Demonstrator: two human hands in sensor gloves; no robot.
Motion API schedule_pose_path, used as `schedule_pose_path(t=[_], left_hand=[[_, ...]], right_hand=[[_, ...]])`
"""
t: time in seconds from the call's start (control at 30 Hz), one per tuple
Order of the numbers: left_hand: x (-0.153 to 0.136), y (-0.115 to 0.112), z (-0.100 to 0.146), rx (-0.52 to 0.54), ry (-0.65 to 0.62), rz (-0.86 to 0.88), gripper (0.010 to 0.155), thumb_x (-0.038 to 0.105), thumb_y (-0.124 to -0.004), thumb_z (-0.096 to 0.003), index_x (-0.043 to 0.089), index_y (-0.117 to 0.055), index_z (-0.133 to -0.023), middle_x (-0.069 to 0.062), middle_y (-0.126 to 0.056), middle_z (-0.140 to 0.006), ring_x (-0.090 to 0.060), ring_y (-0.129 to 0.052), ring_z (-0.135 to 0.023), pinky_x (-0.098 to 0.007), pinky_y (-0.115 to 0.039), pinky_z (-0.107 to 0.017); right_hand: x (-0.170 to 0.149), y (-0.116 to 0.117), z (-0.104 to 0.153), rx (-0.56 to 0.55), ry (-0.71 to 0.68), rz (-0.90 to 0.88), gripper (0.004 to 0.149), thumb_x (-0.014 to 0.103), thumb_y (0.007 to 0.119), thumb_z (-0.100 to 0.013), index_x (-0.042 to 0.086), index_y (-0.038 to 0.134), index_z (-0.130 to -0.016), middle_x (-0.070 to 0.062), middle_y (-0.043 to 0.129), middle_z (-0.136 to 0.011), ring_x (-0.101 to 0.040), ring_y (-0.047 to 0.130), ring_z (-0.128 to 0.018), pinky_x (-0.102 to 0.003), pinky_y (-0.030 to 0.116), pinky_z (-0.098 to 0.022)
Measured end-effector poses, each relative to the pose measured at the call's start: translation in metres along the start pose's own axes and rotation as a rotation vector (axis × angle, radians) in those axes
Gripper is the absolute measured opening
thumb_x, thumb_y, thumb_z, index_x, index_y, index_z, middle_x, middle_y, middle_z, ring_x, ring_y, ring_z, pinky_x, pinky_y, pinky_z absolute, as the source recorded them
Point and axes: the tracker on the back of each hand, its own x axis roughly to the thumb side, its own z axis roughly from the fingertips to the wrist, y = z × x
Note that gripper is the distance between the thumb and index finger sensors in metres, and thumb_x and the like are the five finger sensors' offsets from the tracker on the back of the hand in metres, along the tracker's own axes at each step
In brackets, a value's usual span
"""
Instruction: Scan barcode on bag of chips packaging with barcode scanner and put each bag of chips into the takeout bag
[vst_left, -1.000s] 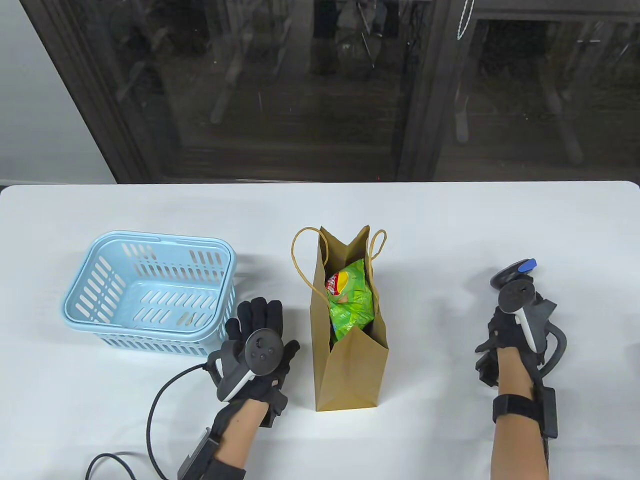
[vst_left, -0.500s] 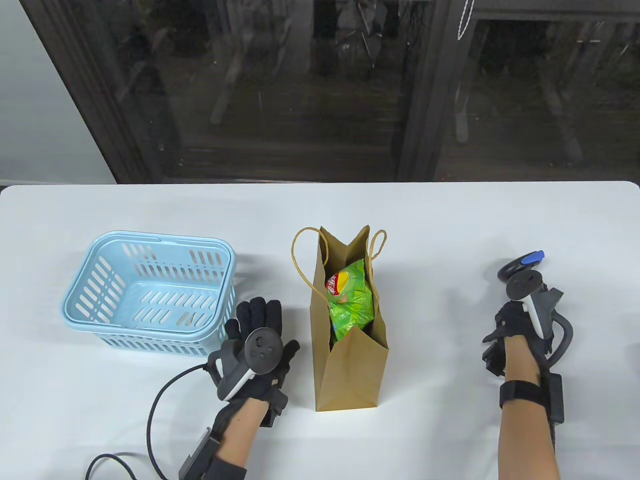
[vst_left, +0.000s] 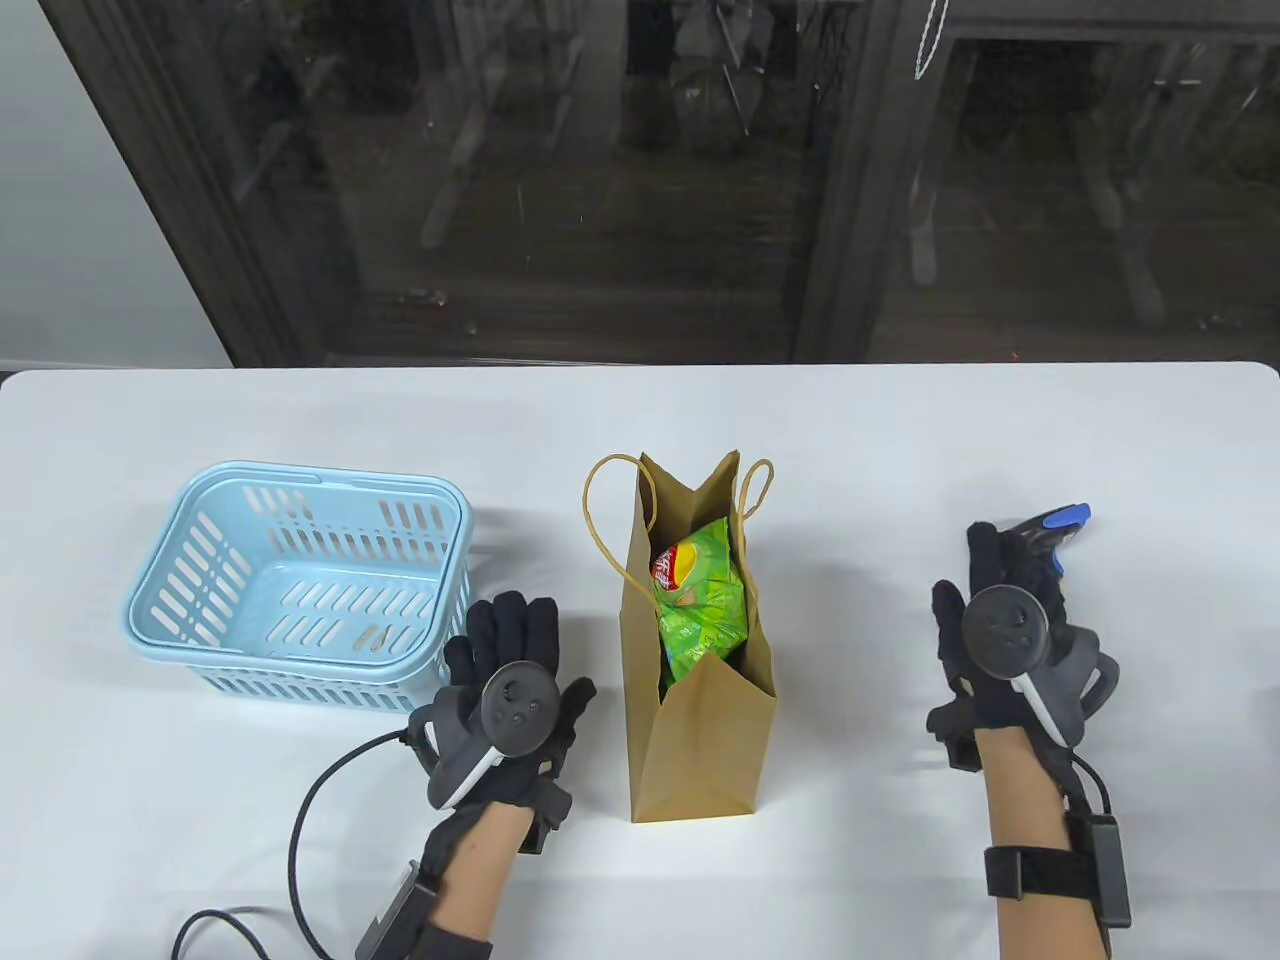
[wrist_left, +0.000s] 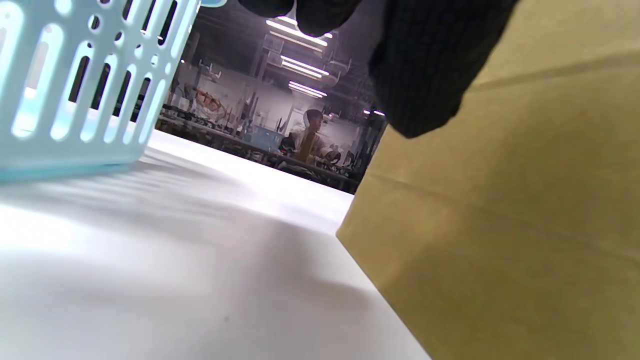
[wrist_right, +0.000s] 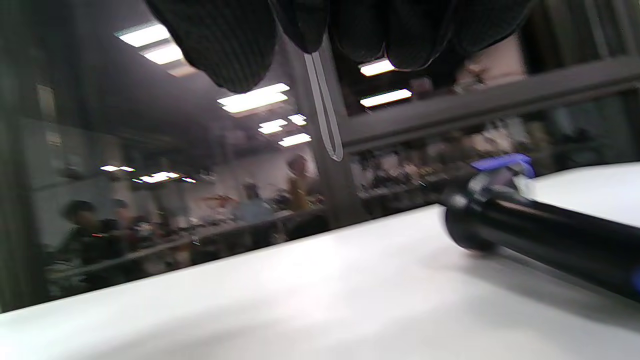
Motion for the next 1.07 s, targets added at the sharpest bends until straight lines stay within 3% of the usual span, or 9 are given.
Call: schedule_pose_path(t=[0.17,0.37,0.53,1.07], left_hand=[[0.0,-0.001,-0.001,-0.006,-0.001,0.012,0.083,0.042,-0.086,-0.0492,0.013,-0.04,-0.112,-0.018,-0.031,-0.115,-0.046,-0.021,-0.102,-0.065,-0.024,-0.066],[-0.001,-0.002,-0.001,-0.014,0.001,0.005,0.084,0.042,-0.087,-0.0491,0.013,-0.04,-0.112,-0.017,-0.03,-0.116,-0.045,-0.02,-0.102,-0.065,-0.023,-0.066],[0.0,-0.005,-0.001,-0.045,0.005,0.005,0.085,0.044,-0.086,-0.0493,0.014,-0.038,-0.113,-0.018,-0.028,-0.116,-0.045,-0.018,-0.102,-0.065,-0.022,-0.065],[0.0,-0.013,-0.004,-0.082,0.015,-0.002,0.086,0.044,-0.085,-0.0496,0.013,-0.036,-0.113,-0.018,-0.027,-0.116,-0.045,-0.017,-0.102,-0.065,-0.022,-0.065]], right_hand=[[0.033,-0.003,0.028,-0.033,-0.182,0.028,0.064,0.045,0.072,-0.055,0.02,0.05,-0.109,-0.014,0.045,-0.113,-0.047,0.054,-0.101,-0.063,0.051,-0.071],[0.051,0.018,0.049,0.029,-0.309,0.034,0.07,0.05,0.067,-0.054,0.02,0.041,-0.112,-0.016,0.037,-0.116,-0.049,0.044,-0.103,-0.065,0.043,-0.07],[0.049,0.036,0.054,0.158,-0.323,0.045,0.076,0.053,0.064,-0.054,0.017,0.031,-0.113,-0.018,0.027,-0.116,-0.051,0.034,-0.103,-0.066,0.037,-0.069],[0.042,0.045,0.053,0.215,-0.296,0.036,0.078,0.052,0.063,-0.054,0.013,0.028,-0.112,-0.02,0.025,-0.115,-0.052,0.03,-0.102,-0.066,0.036,-0.068]])
